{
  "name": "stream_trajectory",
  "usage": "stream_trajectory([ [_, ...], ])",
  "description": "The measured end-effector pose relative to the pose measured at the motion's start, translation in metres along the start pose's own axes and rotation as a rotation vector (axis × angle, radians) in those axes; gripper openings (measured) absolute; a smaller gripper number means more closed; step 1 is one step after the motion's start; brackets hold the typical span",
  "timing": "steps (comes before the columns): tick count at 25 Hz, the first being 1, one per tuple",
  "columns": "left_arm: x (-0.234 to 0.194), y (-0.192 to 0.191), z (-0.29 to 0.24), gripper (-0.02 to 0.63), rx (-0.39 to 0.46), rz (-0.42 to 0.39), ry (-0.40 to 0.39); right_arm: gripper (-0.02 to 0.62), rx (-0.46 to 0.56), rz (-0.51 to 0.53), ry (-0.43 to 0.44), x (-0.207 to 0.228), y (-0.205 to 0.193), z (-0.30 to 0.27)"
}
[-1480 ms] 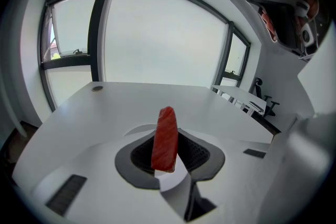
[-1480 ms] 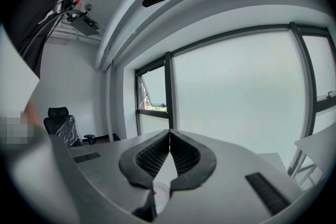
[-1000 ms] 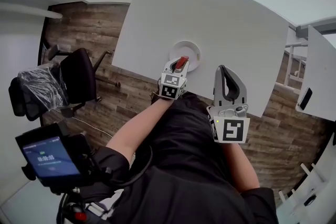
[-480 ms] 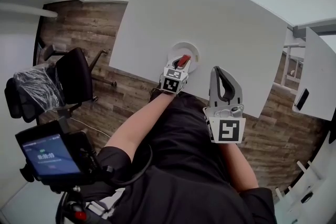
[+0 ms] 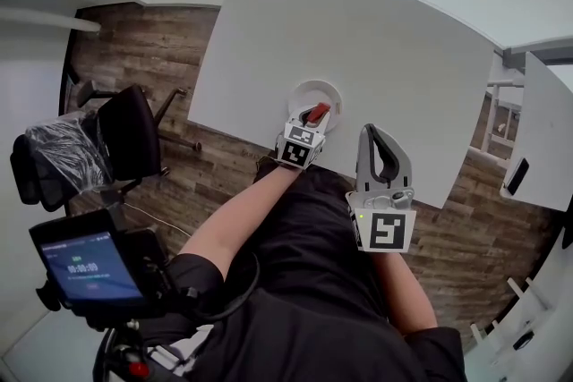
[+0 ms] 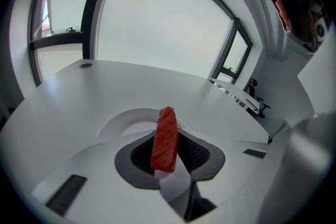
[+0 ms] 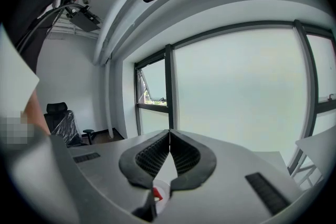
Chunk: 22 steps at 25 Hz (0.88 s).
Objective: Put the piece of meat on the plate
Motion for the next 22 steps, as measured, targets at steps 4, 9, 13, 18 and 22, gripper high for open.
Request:
stream_trajectory([
  [4, -0.0015, -0.0034, -0.0003, 0.097, -0.004, -0.004, -0.007, 0.008, 0.011, 0.056, 0.02, -0.0053, 0.0037, 0.0006],
  [9, -0.0044, -0.0004, -0.0026, 0.097, 0.007, 0.014, -0.02, 0.008, -0.012, 0.024, 0.002, -0.0003, 0.0005, 0.0011],
  [13, -0.0039, -0.0006, -0.0048, 0.097, 0.002, -0.01, -0.024, 0.008, -0.023, -0.02, -0.006, 0.0008, -0.0018, 0.0011],
  [18, -0.0028, -0.0005, -0.0054, 0.097, 0.015, 0.011, -0.034, 0.008, -0.021, -0.019, -0.013, 0.0035, -0.0027, 0.0025],
  [22, -0.0016, 0.0006, -0.0044, 0.098, 0.023, -0.031, -0.042, 0.008, -0.024, -0.023, -0.012, 0.0036, -0.0049, 0.004],
])
Point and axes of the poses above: the fingertips, and each gripper's own axes: z backward along the fingers, x to its right, y out of its top, the point moved 6 cm from there along z, backward along the fingers, and after that the axes turned 11 degrees about -z, right-handed, at the moved point
